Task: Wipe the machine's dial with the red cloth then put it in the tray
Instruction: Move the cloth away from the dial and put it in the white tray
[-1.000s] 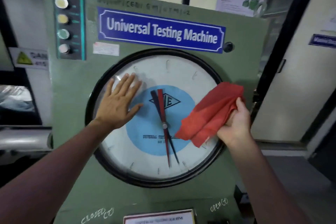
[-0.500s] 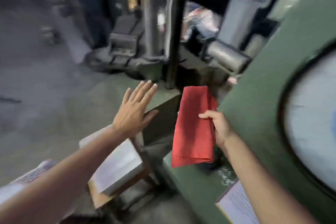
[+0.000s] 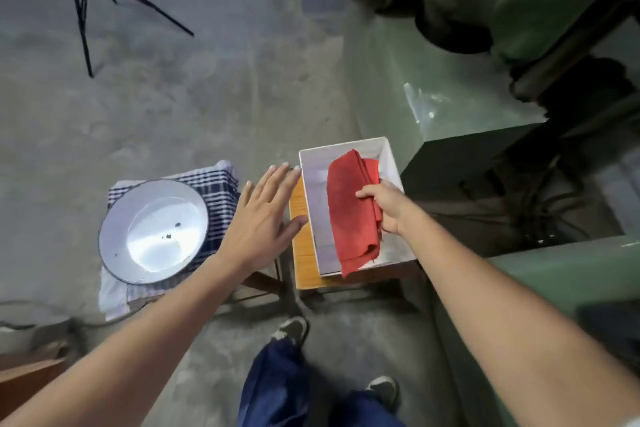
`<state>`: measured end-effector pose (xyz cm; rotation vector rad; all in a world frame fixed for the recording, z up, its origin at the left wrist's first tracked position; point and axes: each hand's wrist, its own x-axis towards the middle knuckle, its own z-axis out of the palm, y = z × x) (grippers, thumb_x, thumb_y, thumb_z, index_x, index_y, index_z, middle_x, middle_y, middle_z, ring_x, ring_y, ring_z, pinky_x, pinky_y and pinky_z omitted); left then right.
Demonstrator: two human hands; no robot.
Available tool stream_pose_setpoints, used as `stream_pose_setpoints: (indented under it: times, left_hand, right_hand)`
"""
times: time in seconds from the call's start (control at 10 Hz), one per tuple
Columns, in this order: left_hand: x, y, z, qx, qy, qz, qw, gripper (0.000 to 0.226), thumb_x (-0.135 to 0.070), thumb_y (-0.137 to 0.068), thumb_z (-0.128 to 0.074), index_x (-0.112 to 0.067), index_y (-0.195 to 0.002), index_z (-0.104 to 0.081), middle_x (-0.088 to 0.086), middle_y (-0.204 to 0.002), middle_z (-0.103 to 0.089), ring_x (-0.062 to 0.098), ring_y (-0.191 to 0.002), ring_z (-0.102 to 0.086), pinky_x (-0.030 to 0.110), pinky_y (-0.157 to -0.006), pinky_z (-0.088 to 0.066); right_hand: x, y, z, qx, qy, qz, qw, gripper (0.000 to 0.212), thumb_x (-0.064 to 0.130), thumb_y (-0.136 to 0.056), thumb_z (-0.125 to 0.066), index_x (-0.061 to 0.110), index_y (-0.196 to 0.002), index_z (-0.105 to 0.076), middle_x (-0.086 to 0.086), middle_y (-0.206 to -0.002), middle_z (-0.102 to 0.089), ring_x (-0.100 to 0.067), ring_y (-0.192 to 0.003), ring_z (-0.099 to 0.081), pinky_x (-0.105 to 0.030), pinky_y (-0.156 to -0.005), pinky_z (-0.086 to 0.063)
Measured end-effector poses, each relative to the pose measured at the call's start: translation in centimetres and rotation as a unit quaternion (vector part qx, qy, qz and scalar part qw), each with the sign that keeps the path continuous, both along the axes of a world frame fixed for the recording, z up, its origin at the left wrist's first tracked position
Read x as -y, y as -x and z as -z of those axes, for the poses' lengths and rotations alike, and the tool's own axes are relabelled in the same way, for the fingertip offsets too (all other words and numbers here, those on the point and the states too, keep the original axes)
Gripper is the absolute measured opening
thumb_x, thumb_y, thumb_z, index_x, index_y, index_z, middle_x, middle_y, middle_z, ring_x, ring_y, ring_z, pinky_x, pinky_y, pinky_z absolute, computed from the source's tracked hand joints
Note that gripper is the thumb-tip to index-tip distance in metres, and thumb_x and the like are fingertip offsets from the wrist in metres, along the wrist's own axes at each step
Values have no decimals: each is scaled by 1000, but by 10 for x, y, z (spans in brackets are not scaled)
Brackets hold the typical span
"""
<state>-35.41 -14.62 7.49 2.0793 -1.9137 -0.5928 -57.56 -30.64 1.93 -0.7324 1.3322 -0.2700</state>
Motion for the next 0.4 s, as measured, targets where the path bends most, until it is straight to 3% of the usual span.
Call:
stream_pose_setpoints:
  times: [0.1, 0.2, 0.3, 0.4]
  left_hand:
    - [3, -15, 36, -17, -8, 5, 1000, 81, -58, -105, -48, -32, -172, -11, -4, -181, -13, 17, -168, -3, 49, -133, -7]
    - [4, -27, 61, -24, -26, 15, 999, 81, -58, -105, -46, -35, -172, -7, -6, -181, -11, 15, -168, -2, 50, -134, -7]
    - [9, -36, 66, -22, -45, 45, 998, 81, -59, -106, -44, -36, -172, -4, -8, -181, -10, 15, -168, -1, 50, -134, -5]
    - [25, -36, 51, -17, -59, 78, 995, 81, -58, -106, -43, -36, -172, -2, -7, -181, -8, 17, -168, -1, 52, -135, -5]
  right_hand:
    - [5, -19, 58, -56, 13, -17, 998, 24, -9, -100, -55, 11, -109, -67, -14, -88, -74, -25, -73, -72, -35, -66, -61]
    - [-3, -26, 98, -183, 57, -80, 978, 34, -5, -95, -64, 3, -128, -65, -19, -111, -72, -32, -89, -73, -40, -74, -62]
    - [-11, -30, 91, -235, 85, -91, 964, 57, 9, -88, -75, 4, -143, -60, -21, -135, -70, -40, -124, -68, -51, -107, -57]
    - [-22, -29, 51, -249, 125, -180, 943, 61, 20, -89, -77, 11, -145, -58, -16, -139, -70, -35, -127, -67, -46, -109, -55]
